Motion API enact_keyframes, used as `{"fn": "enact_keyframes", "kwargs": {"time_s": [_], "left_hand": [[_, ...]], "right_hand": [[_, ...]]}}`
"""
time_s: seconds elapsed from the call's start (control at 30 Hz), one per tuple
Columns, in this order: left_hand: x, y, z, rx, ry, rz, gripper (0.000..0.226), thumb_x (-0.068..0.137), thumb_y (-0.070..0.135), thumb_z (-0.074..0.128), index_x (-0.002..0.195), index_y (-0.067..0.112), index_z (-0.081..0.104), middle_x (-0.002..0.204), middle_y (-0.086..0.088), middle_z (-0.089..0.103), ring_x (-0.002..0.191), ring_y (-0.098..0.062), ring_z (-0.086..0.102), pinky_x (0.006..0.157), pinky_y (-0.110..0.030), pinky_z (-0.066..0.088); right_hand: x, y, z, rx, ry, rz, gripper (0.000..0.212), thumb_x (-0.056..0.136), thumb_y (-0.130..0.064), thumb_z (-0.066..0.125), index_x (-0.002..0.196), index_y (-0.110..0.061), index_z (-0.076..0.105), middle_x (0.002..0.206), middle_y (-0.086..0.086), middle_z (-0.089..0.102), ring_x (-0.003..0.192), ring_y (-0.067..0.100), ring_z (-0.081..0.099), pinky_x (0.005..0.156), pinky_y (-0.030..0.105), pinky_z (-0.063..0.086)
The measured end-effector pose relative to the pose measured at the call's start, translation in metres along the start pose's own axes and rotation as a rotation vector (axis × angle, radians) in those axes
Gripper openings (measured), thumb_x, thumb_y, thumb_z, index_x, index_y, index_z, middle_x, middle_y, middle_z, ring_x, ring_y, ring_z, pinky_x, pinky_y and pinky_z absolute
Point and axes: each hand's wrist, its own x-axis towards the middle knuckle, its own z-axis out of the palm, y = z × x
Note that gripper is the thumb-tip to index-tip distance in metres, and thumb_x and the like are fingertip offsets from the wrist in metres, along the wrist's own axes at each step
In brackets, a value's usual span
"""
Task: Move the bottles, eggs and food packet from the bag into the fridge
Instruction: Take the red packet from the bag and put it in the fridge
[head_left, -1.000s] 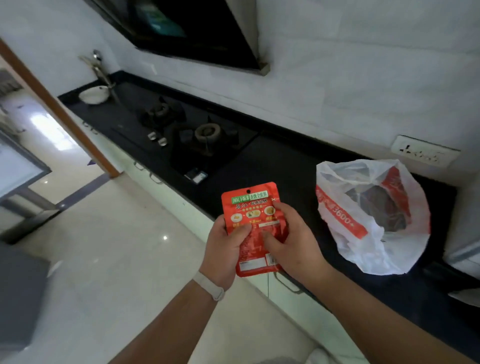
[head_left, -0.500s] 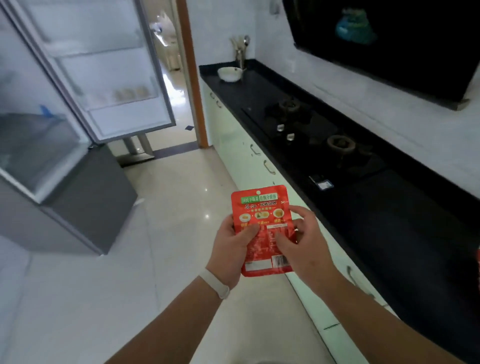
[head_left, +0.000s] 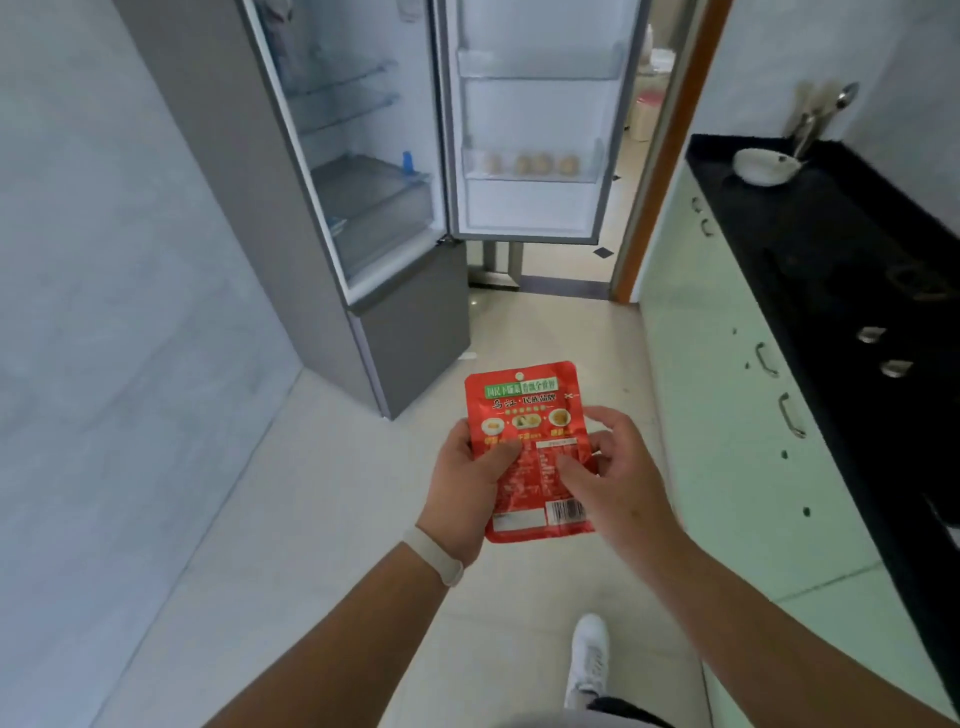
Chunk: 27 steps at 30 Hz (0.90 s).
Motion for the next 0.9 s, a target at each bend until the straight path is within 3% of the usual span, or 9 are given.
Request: {"fn": "enact_keyframes", "kwargs": {"time_s": [0.17,0.37,0.73,0.9], "left_hand": [[0.029,0.012,-0.017,-0.031,0.122,0.017,0.026,0.097,0.019,0.061,0.124,0.018,0.058,0.109,-0.004,0.075,0.094,-0.029,0.074,0.086,-0.053,0.058],[0.093,0.029,-0.001,-0.033,0.223,0.011,0.026,0.097,0.017,0.061,0.123,0.018,0.057,0.11,-0.005,0.075,0.094,-0.03,0.074,0.087,-0.055,0.058],[0.236,0.082,0.076,-0.001,0.276,0.032,0.027,0.097,0.018,0.061,0.123,0.017,0.057,0.109,-0.005,0.075,0.093,-0.032,0.074,0.085,-0.055,0.058],[0.273,0.102,0.088,-0.001,0.317,0.058,0.026,0.097,0.019,0.061,0.122,0.018,0.057,0.108,-0.004,0.075,0.092,-0.031,0.074,0.085,-0.056,0.058]], "right_hand": [[0.048,-0.004,0.024,0.033,-0.122,-0.025,0.042,0.09,-0.023,0.069,0.122,-0.036,0.045,0.103,-0.01,0.066,0.083,0.009,0.071,0.064,0.023,0.058],[0.128,-0.001,0.022,0.096,-0.216,-0.005,0.032,0.089,-0.025,0.069,0.109,-0.04,0.05,0.103,-0.011,0.069,0.084,0.009,0.071,0.07,0.03,0.061],[0.293,-0.023,-0.035,0.075,-0.273,-0.06,0.034,0.091,-0.03,0.066,0.118,-0.035,0.046,0.103,-0.015,0.064,0.082,0.008,0.07,0.058,0.015,0.054],[0.337,-0.038,-0.04,0.079,-0.319,-0.092,0.032,0.091,-0.031,0.066,0.116,-0.035,0.047,0.103,-0.016,0.065,0.082,0.008,0.07,0.06,0.016,0.055]]}}
